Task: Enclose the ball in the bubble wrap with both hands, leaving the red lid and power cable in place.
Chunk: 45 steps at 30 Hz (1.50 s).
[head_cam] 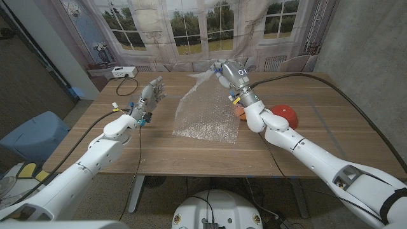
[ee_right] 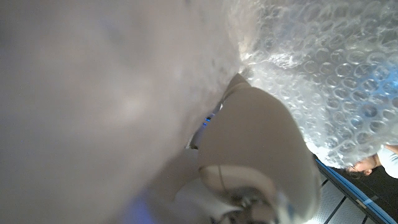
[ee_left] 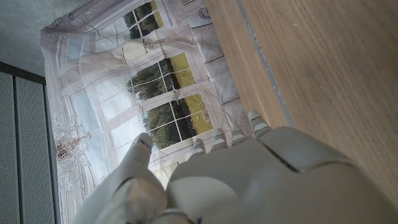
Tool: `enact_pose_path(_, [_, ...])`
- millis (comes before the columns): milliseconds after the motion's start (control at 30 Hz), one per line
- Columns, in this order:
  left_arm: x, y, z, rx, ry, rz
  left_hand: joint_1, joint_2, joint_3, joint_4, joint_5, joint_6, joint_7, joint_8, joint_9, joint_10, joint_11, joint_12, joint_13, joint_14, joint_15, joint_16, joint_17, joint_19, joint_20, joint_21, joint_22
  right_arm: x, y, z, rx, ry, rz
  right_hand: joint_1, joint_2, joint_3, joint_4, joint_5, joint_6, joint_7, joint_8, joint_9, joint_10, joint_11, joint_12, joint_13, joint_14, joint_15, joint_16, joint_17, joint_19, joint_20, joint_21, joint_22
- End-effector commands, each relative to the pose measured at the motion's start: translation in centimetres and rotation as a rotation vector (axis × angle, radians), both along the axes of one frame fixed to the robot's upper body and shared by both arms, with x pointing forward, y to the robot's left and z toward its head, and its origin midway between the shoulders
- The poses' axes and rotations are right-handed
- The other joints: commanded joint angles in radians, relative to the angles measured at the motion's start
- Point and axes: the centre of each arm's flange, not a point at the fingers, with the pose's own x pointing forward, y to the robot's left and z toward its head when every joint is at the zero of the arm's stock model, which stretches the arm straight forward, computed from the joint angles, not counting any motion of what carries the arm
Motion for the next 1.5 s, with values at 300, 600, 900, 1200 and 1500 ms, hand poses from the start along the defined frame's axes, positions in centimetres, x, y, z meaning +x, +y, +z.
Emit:
enact_pose_path(300, [0.6,-1.6,0.9,0.024,-0.007,-0.023,-0.012,0.005,0.001,0.008,0.007,-0.004,-0.001,-0.005,0.005,-0.008,0.000,0.002,0.005,-0.006,0.001,-0.002,0.003,0.004,0.002,-0.003,0.004,-2.4,-5.3,-0.6,-0.037,0.148,-0.159,-0.004,0.004,-0.002,0.002,0.006,-0.002,-0.009,0.008,-0.004,0.071,-0.014,0.042,0.066,0.016,-0.100,-0.019,0.011,-0.016,-0.024,0.015,-0.001])
enact_pose_path(600, [0.8,-2.4,1.1,0.036,-0.009,-0.037,-0.012,0.005,0.001,0.009,0.008,-0.004,-0.001,-0.005,0.005,-0.008,0.000,0.001,0.005,-0.006,0.003,-0.002,0.003,0.005,0.002,-0.004,0.005,-3.7,-6.6,-1.9,-0.054,0.221,-0.135,-0.003,0.003,-0.002,0.001,0.007,-0.001,-0.009,0.010,-0.010,0.072,-0.014,0.041,0.065,0.020,-0.100,-0.029,0.019,-0.020,-0.024,0.024,-0.003])
enact_pose_path(900, [0.3,-2.5,0.9,0.035,-0.009,-0.035,-0.012,0.005,0.001,0.009,0.008,-0.004,-0.002,-0.005,0.005,-0.009,0.000,0.001,0.005,-0.006,0.002,-0.002,0.003,0.005,0.002,-0.004,0.005,-4.0,-7.1,-2.9,-0.081,0.277,-0.131,-0.003,0.005,-0.002,0.001,0.007,-0.002,-0.009,0.013,-0.012,0.073,-0.013,0.040,0.063,0.025,-0.101,-0.041,0.023,-0.025,-0.025,0.033,-0.006])
enact_pose_path(1200, [-0.3,-2.5,0.5,0.035,-0.005,-0.028,-0.012,0.005,0.000,0.010,0.008,-0.004,-0.001,-0.005,0.005,-0.009,0.000,0.000,0.005,-0.006,0.003,-0.002,0.002,0.005,0.002,-0.005,0.005,-4.3,-9.6,-3.0,-0.051,0.329,-0.175,-0.002,0.004,-0.003,0.000,0.007,-0.004,-0.009,0.014,-0.016,0.074,-0.008,0.039,0.064,0.030,-0.100,-0.050,0.028,-0.030,-0.026,0.041,-0.008])
enact_pose_path(1500, [-0.2,-2.9,0.5,0.039,-0.005,-0.034,-0.012,0.005,0.000,0.010,0.008,-0.004,-0.001,-0.005,0.005,-0.008,-0.001,0.001,0.005,-0.006,0.003,-0.001,0.002,0.005,0.002,-0.006,0.005,-7.1,-12.1,-1.9,0.002,0.312,-0.222,-0.001,0.005,-0.004,-0.002,0.007,-0.003,-0.008,0.018,-0.017,0.075,-0.007,0.039,0.064,0.035,-0.100,-0.058,0.032,-0.033,-0.027,0.050,-0.011])
